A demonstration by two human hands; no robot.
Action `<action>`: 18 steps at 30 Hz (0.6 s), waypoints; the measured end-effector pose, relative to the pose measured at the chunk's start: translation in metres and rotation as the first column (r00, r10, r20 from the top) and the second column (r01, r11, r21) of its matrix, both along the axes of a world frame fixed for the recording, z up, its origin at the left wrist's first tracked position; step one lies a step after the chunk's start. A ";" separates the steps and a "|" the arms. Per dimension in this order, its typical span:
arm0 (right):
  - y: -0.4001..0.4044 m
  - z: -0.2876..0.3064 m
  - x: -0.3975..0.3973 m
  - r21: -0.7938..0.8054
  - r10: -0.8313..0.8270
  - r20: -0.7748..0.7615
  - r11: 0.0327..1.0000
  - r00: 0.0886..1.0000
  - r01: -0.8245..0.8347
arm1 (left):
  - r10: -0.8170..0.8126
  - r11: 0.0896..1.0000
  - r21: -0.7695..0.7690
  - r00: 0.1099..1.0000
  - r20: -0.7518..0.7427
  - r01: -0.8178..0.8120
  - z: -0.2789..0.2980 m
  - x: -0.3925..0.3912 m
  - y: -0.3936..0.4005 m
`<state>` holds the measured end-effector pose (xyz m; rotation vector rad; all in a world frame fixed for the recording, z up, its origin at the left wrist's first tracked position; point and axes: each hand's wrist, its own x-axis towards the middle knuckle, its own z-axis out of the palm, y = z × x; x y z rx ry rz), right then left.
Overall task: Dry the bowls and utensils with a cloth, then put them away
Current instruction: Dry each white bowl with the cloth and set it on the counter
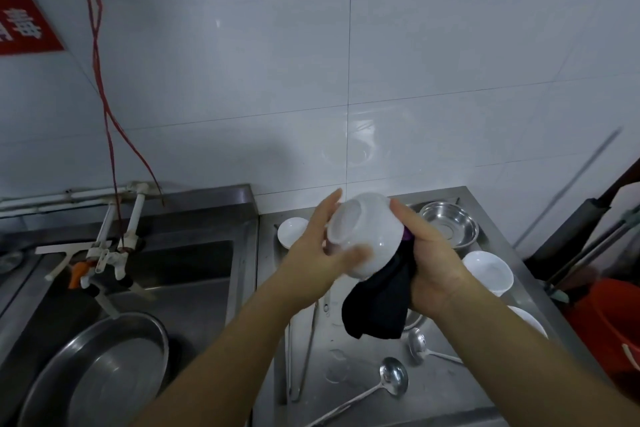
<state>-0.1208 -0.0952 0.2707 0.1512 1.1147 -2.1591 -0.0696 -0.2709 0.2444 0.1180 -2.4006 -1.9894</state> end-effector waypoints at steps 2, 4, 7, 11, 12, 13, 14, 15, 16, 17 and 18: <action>0.000 -0.003 -0.001 -0.025 -0.061 -0.033 0.998 0.998 0.060 | 0.209 0.913 0.308 0.954 0.213 -0.269 -0.008 0.000 0.005; 0.002 -0.008 -0.002 -0.068 -0.090 -0.040 0.994 0.995 0.087 | 0.154 0.836 0.434 0.903 0.402 -0.336 -0.016 0.006 0.010; 0.006 -0.016 -0.002 -0.115 -0.084 -0.045 0.990 0.995 0.078 | 0.039 0.798 0.549 0.931 0.363 -0.247 -0.021 0.017 0.019; 0.006 -0.023 0.001 -0.125 -0.136 -0.035 0.984 0.990 0.130 | 0.093 0.712 0.638 0.941 0.326 -0.292 -0.018 0.013 0.019; 0.006 -0.024 0.001 -0.125 -0.143 -0.029 0.982 0.989 0.139 | 0.099 0.692 0.657 0.941 0.325 -0.300 -0.017 0.012 0.017; 0.005 -0.024 0.002 -0.132 -0.143 -0.028 0.982 0.989 0.138 | 0.114 0.661 0.681 0.940 0.322 -0.314 -0.015 0.011 0.015; 0.004 -0.024 0.003 -0.139 -0.141 -0.028 0.981 0.990 0.135 | 0.128 0.630 0.705 0.939 0.320 -0.327 -0.014 0.010 0.012; 0.003 -0.024 0.005 -0.134 -0.142 -0.023 0.981 0.990 0.138 | 0.138 0.598 0.731 0.941 0.310 -0.329 -0.012 0.009 0.009; 0.002 -0.024 0.007 -0.112 -0.151 -0.010 0.982 0.988 0.149 | 0.151 0.578 0.748 0.943 0.296 -0.327 -0.010 0.008 0.006; 0.001 -0.026 0.009 -0.076 -0.164 0.008 0.984 0.986 0.164 | 0.173 0.560 0.759 0.943 0.284 -0.331 -0.006 0.006 0.004; 0.000 -0.029 0.011 -0.027 -0.178 0.033 0.984 0.983 0.179 | 0.194 0.548 0.768 0.944 0.268 -0.331 -0.002 0.004 0.002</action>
